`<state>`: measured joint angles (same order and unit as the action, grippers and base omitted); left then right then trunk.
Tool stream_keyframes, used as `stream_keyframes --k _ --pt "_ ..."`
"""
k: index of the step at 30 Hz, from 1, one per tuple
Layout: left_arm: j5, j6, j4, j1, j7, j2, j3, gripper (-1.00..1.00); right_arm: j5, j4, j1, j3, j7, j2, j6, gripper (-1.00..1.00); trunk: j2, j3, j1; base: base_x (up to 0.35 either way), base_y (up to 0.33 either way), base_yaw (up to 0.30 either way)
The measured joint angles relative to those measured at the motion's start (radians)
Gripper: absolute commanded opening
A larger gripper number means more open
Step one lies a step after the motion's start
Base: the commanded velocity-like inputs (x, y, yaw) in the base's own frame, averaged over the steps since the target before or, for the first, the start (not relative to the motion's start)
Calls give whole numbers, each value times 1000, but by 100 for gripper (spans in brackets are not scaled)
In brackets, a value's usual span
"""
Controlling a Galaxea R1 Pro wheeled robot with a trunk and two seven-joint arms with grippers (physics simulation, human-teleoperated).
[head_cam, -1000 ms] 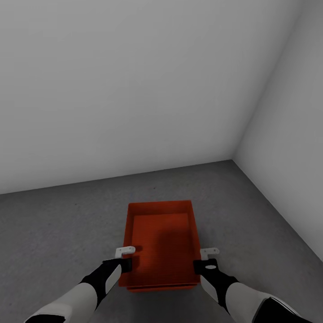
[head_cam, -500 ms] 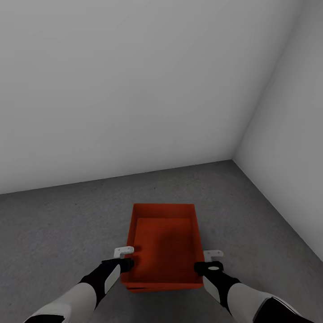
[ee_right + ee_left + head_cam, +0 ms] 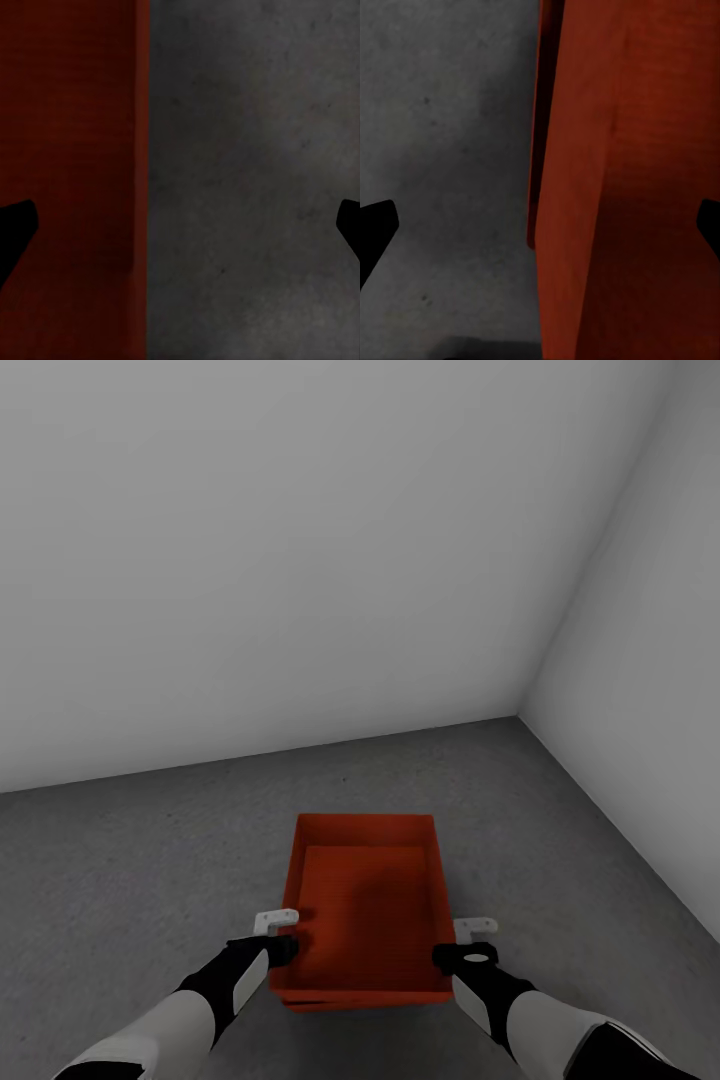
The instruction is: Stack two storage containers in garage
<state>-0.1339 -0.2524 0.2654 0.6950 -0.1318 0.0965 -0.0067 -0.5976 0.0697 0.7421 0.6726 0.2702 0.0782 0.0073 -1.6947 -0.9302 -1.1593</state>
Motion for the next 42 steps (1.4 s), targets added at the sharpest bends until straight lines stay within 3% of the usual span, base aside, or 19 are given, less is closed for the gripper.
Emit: stream_keyframes --k 8,42 --pt "0 0 0 0 0 0 0 100 0 -1 0 0 0 0 -1 100 0 0 0 0 0 0" --pt "-1 0 -1 0 0 0 1 100 1 -1 0 2 8 0 -6 100 238 106 130 0 0 0"
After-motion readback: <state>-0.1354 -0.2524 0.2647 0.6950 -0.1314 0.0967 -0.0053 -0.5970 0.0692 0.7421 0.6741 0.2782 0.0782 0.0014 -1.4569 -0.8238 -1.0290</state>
